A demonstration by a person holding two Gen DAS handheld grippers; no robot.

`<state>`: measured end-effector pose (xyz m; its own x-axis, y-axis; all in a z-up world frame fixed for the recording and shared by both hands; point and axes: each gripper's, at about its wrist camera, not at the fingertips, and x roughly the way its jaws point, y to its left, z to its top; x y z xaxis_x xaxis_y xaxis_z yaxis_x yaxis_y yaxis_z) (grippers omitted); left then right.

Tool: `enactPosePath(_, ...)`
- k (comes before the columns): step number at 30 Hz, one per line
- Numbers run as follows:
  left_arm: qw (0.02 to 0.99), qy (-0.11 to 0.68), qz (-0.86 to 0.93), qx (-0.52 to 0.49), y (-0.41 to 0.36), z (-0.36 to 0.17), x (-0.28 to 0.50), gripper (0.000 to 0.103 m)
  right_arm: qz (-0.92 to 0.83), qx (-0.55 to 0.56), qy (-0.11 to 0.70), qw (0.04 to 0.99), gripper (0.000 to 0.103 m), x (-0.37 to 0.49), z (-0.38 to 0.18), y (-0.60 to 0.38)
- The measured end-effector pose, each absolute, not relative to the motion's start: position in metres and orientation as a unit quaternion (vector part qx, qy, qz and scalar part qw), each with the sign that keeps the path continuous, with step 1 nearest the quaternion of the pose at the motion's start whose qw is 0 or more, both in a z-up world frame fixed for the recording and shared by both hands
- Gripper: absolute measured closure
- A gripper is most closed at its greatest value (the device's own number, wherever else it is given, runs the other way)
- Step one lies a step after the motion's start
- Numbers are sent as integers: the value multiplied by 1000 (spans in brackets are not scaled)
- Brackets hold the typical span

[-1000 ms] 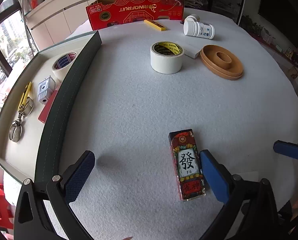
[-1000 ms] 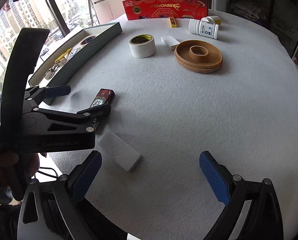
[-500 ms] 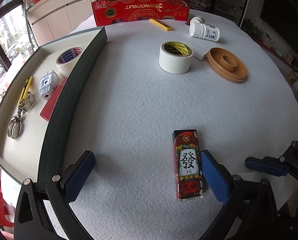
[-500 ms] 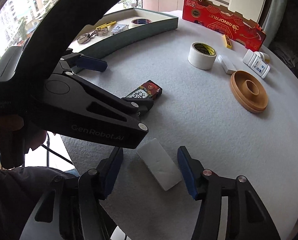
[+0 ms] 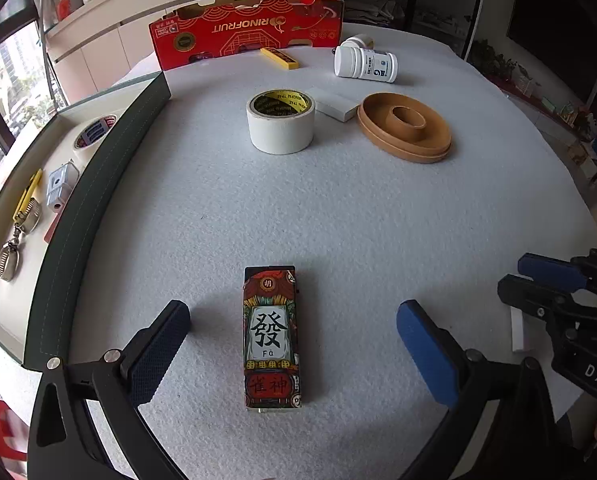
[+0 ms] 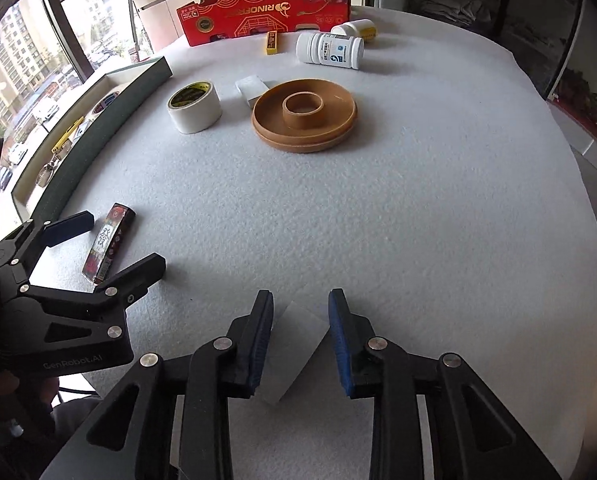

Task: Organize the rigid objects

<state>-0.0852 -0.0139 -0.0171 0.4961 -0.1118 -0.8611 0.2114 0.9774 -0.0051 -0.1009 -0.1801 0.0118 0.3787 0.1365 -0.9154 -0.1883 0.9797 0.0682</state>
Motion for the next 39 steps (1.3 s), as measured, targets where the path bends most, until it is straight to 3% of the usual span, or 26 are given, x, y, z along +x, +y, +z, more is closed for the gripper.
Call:
enactPosePath(6, 855, 509, -85, 49, -16, -16, -81, 0, 89, -43, 544, 833, 72, -103, 11, -175)
enactPosePath(9, 850, 518, -87, 50, -19, -15, -81, 5, 89, -46, 542, 834, 72, -103, 11, -175)
enactPosePath(13, 847, 517, -107, 60, -27, -9, -85, 27, 88, -39, 538, 837, 72, -105, 11, -176)
enactPosePath(15, 849, 512, -115, 65, -29, -6, -87, 48, 80, -31, 537, 839, 72, -107, 11, -176)
enactPosePath(16, 848, 512, -118, 65, -29, -5, -88, 68, 78, -30, 536, 840, 73, -108, 11, -176)
enactPosePath(17, 847, 514, -123, 62, -28, -4, -87, 77, 76, -30, 535, 841, 73, -109, 11, -176)
enactPosePath(26, 853, 502, -142, 35, -16, 12, -92, 77, 82, 51, 531, 842, 74, -110, 20, -188)
enactPosePath(39, 868, 468, -167, 15, -13, 46, -94, 77, 114, 54, 514, 848, 74, -100, 46, -162)
